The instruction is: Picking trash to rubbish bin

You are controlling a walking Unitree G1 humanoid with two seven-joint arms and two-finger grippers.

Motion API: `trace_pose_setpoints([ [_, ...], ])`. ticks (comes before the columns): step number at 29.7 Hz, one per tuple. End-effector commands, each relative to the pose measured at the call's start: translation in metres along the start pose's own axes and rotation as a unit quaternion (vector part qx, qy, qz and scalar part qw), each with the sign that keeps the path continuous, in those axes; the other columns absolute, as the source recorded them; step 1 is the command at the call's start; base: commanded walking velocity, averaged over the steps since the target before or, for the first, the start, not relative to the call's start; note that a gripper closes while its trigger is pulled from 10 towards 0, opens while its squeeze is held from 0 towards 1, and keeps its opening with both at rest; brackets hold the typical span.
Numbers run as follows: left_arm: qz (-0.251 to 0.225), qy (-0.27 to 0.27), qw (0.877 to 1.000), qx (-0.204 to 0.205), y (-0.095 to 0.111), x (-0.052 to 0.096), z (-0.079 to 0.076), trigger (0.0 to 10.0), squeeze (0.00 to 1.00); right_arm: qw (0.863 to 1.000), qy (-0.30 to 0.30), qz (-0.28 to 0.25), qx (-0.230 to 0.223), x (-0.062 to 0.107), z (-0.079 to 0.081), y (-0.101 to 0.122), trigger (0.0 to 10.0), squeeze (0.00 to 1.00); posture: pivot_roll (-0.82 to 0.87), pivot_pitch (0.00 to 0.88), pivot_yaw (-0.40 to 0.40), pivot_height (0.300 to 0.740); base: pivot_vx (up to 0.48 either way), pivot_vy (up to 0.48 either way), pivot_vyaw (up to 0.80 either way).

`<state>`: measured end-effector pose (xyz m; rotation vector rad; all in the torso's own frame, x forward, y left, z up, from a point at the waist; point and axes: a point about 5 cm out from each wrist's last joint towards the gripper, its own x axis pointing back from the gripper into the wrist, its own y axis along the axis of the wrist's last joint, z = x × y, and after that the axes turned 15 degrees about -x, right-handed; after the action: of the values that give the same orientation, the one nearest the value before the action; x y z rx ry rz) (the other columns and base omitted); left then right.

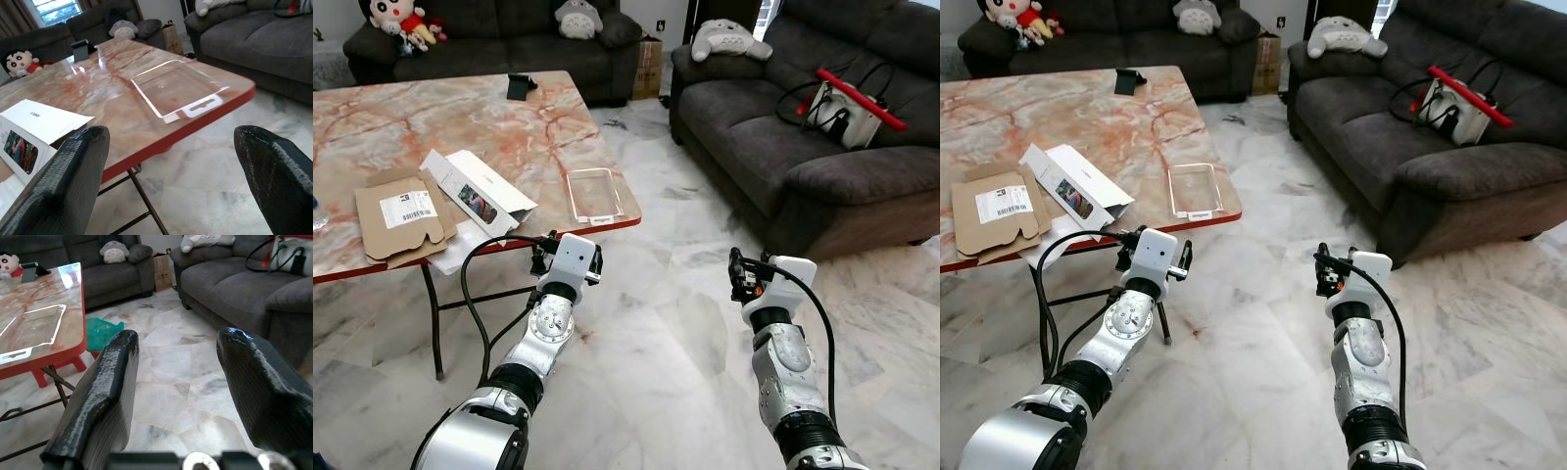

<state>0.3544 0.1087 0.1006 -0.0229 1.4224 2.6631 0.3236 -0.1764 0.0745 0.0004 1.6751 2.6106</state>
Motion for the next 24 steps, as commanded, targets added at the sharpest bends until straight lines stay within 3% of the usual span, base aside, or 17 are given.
trace_pose_setpoints([
  [1, -0.009, 0.008, 1.0, 0.003, 0.0063, -0.0036, 0.0027, 10.0, 0.0, 1.0, -0.003, -0.008, -0.003, -0.0014, -0.0003, 0.0039, 10.0, 0.0, 0.04, 0.0, -0.043, 0.74, 0.356, 0.0, 0.0],
  [24, -0.017, 0.023, 1.0, 0.01, 0.0109, -0.0056, 0.0062, 10.0, 0.0, 1.0, 0.004, -0.009, 0.006, -0.0052, 0.0029, 0.0068, 10.0, 0.0, 0.04, 0.0, -0.053, 0.74, 0.371, 0.0, 0.0],
])
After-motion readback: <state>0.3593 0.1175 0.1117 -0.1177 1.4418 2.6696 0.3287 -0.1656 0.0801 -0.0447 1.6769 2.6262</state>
